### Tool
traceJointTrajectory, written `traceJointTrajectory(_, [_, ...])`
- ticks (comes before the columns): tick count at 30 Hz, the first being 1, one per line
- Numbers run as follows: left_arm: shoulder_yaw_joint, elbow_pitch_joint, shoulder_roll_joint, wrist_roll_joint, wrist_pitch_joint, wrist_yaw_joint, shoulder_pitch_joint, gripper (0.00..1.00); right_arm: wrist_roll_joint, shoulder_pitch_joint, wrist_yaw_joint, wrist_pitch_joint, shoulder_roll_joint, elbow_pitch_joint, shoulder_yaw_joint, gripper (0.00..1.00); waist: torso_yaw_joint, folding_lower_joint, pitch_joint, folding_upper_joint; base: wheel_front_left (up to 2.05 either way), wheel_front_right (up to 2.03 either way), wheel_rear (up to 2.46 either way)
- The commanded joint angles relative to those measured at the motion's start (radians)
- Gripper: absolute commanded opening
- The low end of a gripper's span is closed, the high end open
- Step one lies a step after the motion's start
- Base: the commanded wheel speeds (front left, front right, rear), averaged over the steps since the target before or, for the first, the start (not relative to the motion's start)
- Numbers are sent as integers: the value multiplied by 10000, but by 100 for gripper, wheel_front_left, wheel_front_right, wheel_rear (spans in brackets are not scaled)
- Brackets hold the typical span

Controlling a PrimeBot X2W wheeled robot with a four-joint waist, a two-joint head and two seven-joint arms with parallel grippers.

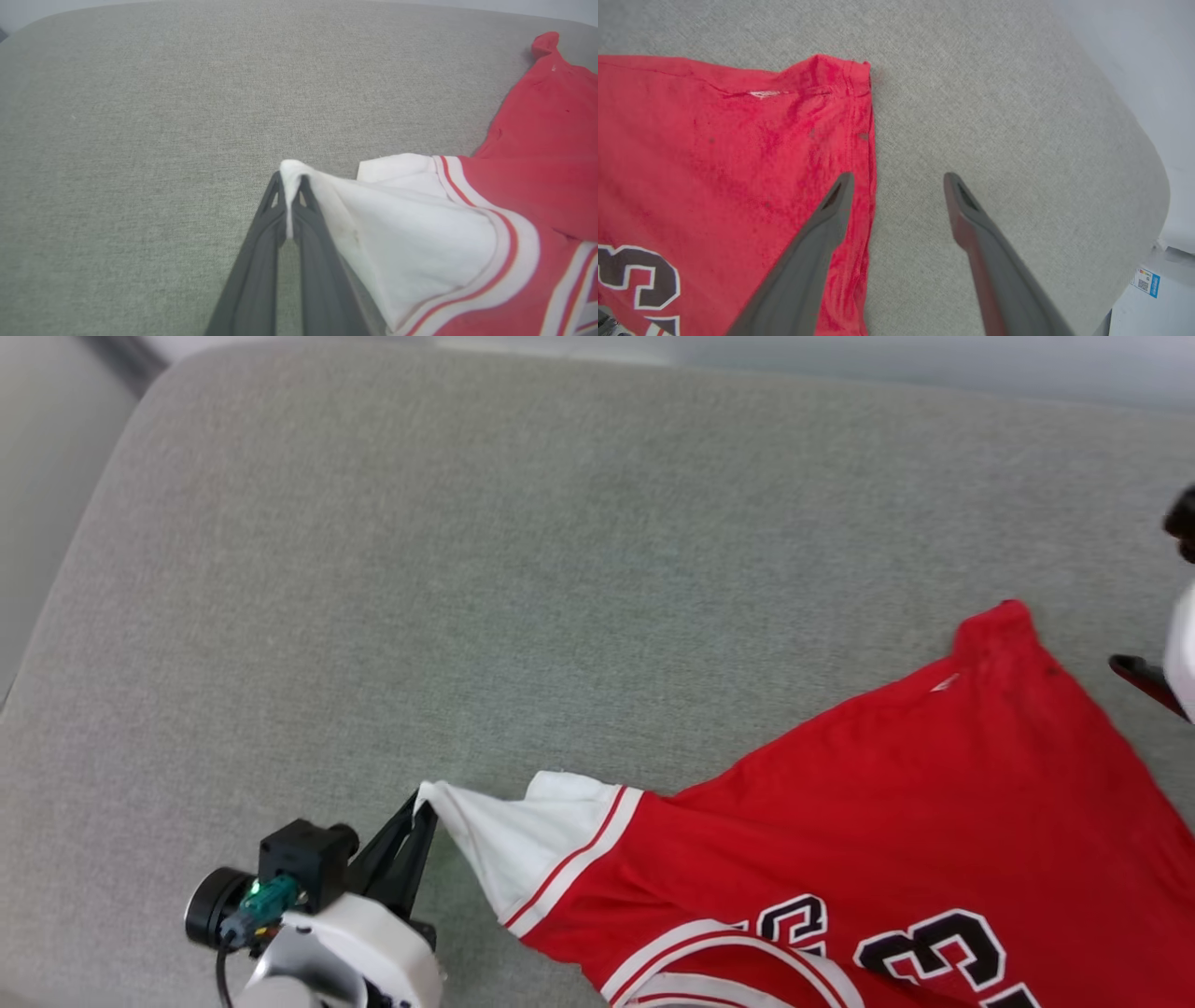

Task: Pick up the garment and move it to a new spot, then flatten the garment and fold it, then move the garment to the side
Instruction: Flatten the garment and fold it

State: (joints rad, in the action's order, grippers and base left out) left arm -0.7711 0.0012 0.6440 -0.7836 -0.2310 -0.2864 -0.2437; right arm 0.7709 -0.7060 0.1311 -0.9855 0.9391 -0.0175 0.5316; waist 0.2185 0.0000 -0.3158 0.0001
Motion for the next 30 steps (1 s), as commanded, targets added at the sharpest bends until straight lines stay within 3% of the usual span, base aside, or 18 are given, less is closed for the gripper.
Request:
traceJointTrajectory(1, [-26, 14, -111, 86, 11, 48, -228, 0, -211, -441, -7, -203, -192, 292, 307, 100, 359, 0, -403, -1, 0, 0, 0])
traceJointTrajectory(9, [-161, 200, -669, 351, -87, 258, -961, 0, -677, -1823, -7, -248, -1392, 2370, 1606, 100, 937, 0, -1295, -1, 0, 0, 0])
traceJointTrajectory(15, [-197, 450, -873, 403, -123, 329, -1109, 0, -220, -1406, 8, -208, -1547, 3224, 2936, 100, 1064, 0, -1451, -1, 0, 0, 0])
traceJointTrajectory(16, [-180, 484, -875, 388, -137, 319, -1089, 0, -137, -1408, 8, -112, -1543, 3272, 3051, 69, 1035, 0, -1419, -1, 0, 0, 0])
traceJointTrajectory(17, [-170, 517, -874, 376, -148, 313, -1058, 0, -67, -1470, 8, 71, -1523, 3295, 3079, 0, 1004, 0, -1375, -1, 0, 0, 0])
traceJointTrajectory(24, [-161, 647, -716, 437, -140, 256, -1007, 0, 320, -2237, -7, 1824, -1527, 3301, 2767, 0, 541, 0, -608, -1, 0, 0, 0])
traceJointTrajectory(30, [-11, 376, -159, 655, 95, 180, -1386, 0, 524, -2502, -7, 3328, -1327, 2857, 2735, 0, 70, 0, 259, -1, 0, 0, 0])
